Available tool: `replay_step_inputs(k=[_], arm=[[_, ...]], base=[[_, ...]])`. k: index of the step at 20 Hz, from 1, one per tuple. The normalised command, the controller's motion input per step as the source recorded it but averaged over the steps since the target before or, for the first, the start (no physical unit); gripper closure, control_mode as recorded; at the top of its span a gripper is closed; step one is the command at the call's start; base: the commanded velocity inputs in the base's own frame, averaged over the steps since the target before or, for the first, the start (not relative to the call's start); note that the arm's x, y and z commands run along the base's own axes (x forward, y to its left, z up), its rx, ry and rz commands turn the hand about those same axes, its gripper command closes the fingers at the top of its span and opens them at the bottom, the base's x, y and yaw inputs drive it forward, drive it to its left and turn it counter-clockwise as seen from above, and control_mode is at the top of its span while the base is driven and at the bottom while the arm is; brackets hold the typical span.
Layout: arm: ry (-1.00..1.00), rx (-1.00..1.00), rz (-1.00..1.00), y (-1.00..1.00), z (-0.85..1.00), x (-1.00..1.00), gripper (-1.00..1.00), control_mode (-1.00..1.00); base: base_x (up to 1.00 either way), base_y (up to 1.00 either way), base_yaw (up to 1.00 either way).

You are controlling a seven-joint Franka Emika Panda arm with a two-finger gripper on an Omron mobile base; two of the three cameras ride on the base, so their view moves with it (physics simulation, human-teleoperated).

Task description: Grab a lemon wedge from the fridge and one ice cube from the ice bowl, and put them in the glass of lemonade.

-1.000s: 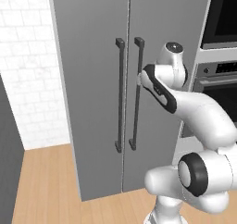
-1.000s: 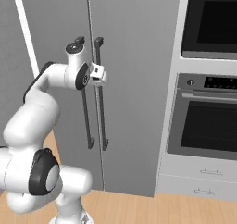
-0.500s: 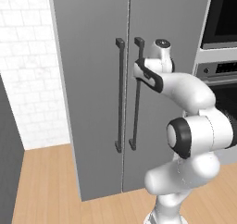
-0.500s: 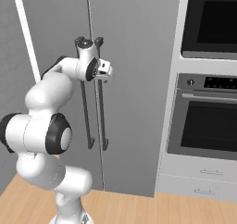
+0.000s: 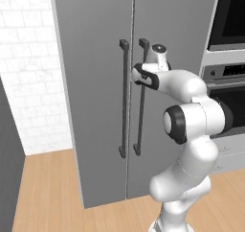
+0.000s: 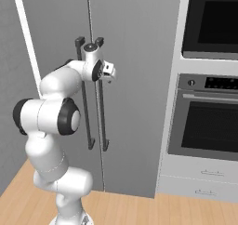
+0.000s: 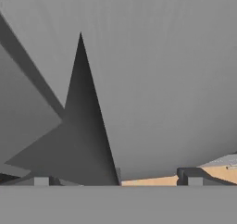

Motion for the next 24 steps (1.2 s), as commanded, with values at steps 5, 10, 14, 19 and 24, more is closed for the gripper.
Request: replay_step_inputs(k=[5, 10, 14, 19, 24], arm=[[-0.06, 0.02, 0.0, 0.0, 0.17, 0.18, -1.0, -1.0], [-0.09, 0.06, 0.0, 0.0, 0.23, 0.27, -1.0, -1.0], [0.0, 0.02, 0.0, 0.0, 0.23, 0.28, -1.0, -1.0], [-0.01, 0.0, 0.0, 0.01, -0.01, 0.36, -1.0, -1.0], [-0.06, 0.0, 0.0, 0.03, 0.0, 0.28, -1.0, -1.0]], base=[[0.0, 0.0, 0.0], [0.0, 0.0, 0.0], [0.0, 0.0, 0.0], [0.0, 0.0, 0.0], [0.0, 0.0, 0.0]])
